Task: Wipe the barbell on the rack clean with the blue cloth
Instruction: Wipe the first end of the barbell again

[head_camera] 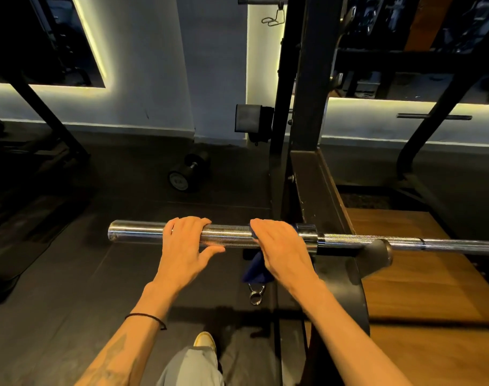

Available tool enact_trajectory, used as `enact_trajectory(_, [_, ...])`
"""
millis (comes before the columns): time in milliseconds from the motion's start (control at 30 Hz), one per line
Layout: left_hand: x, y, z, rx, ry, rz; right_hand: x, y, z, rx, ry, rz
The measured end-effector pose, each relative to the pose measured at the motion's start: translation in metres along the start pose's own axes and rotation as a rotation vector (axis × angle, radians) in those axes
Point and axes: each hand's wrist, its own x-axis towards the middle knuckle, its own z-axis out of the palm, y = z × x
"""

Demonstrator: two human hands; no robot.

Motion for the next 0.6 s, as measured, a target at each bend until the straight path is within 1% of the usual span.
enact_trajectory(33, [0.000, 0.000, 0.000, -0.002, -0.002, -0.001, 0.002, 0.000, -0.007, 0.034, 0.055, 0.049])
enact_trajectory(100, [0.000, 0.001, -0.001, -0.002, -0.002, -0.003, 0.001, 0.000, -0.018, 0.127, 0.256, 0.158])
enact_trajectory(133, [0.000, 0.001, -0.001, 0.005, 0.002, -0.001, 0.000, 0.002, -0.024, 0.231, 0.289, 0.260])
enact_trajectory(200, [-0.001, 0.001, 0.000, 0.020, 0.003, 0.003, 0.004, 0.016, -0.034, 0.430, 0.257, 0.500])
enact_trajectory(233, [-0.001, 0.000, 0.001, 0.019, 0.001, 0.003, 0.007, 0.026, -0.040, 0.492, 0.289, 0.605])
enact_trajectory(267, [-0.001, 0.000, 0.001, 0.019, 0.002, 0.003, 0.011, 0.036, -0.047, 0.507, 0.369, 0.673])
enact_trajectory(333, [-0.001, 0.000, 0.001, 0.018, 0.004, 0.007, 0.015, 0.053, -0.068, 0.482, 0.528, 0.756])
enact_trajectory(400, [-0.001, -0.001, 0.002, 0.023, 0.007, 0.011, 0.013, 0.061, -0.087, 0.497, 0.609, 0.731])
enact_trajectory(433, [-0.001, -0.001, 0.003, 0.027, 0.009, 0.012, 0.011, 0.061, -0.089, 0.493, 0.603, 0.680])
enact_trajectory(467, [-0.002, -0.001, 0.003, 0.028, 0.009, 0.011, 0.010, 0.061, -0.086, 0.460, 0.563, 0.609])
enact_trajectory(567, [-0.003, 0.000, 0.003, 0.028, 0.013, 0.009, 0.000, 0.052, -0.043, 0.190, 0.190, 0.390])
enact_trajectory(600, [-0.003, 0.000, 0.003, 0.023, 0.013, 0.010, -0.006, 0.048, -0.027, 0.095, 0.126, 0.319])
